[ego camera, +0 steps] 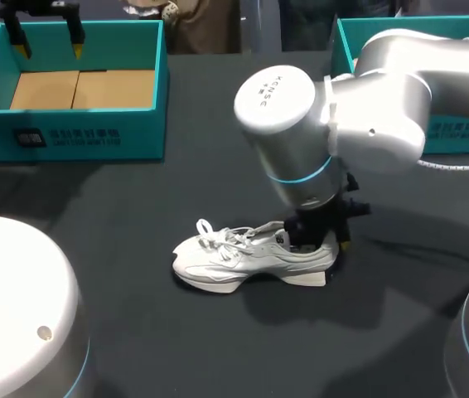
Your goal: Take the shoe out of the shoebox, open the shoe tongue, remove and reinsert the insole, then place the shoe into the shoebox
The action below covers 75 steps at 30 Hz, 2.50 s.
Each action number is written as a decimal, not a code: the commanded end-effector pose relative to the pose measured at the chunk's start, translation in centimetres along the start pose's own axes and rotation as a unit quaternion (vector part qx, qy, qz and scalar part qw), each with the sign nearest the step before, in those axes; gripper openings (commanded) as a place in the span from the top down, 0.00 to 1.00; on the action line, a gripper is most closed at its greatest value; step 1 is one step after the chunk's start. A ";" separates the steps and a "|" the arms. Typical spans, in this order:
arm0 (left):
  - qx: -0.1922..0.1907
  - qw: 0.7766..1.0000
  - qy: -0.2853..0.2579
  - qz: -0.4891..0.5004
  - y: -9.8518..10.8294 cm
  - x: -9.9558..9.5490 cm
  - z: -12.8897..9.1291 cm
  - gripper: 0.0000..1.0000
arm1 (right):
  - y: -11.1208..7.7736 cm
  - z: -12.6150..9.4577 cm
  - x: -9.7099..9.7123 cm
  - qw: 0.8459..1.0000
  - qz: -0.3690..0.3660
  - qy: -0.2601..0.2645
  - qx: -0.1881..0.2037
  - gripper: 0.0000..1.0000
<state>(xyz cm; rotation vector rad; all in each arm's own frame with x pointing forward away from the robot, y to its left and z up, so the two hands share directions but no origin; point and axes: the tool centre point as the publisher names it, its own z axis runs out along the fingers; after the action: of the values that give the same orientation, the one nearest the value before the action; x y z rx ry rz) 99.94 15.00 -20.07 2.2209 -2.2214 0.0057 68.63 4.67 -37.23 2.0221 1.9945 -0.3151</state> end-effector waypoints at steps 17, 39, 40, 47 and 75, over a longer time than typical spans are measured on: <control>0.000 1.000 0.000 0.000 0.0 0.0 0.0 0.00 | 0.0 -1.3 -0.2 1.000 -0.008 0.004 -0.007 0.38; 0.000 1.000 0.000 0.000 0.0 0.0 0.0 0.00 | -0.3 -9.9 -2.6 0.959 -0.151 0.188 -0.151 0.00; 0.000 1.000 0.000 0.000 0.0 0.0 0.0 0.00 | -0.3 -9.9 -2.9 0.960 -0.153 0.194 -0.135 0.00; 0.000 1.000 0.000 0.000 0.0 0.0 0.0 0.00 | -0.2 -10.0 -3.3 0.963 -0.158 0.192 -0.103 0.00; 0.000 1.000 0.000 0.000 0.0 0.0 0.0 0.00 | 0.9 -11.6 -6.8 0.768 -0.390 0.390 -0.326 0.00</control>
<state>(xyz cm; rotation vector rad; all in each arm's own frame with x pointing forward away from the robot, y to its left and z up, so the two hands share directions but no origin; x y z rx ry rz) 99.94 15.00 -20.07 2.2209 -2.2214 0.0057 69.75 4.29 -23.70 1.2634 2.5856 0.4326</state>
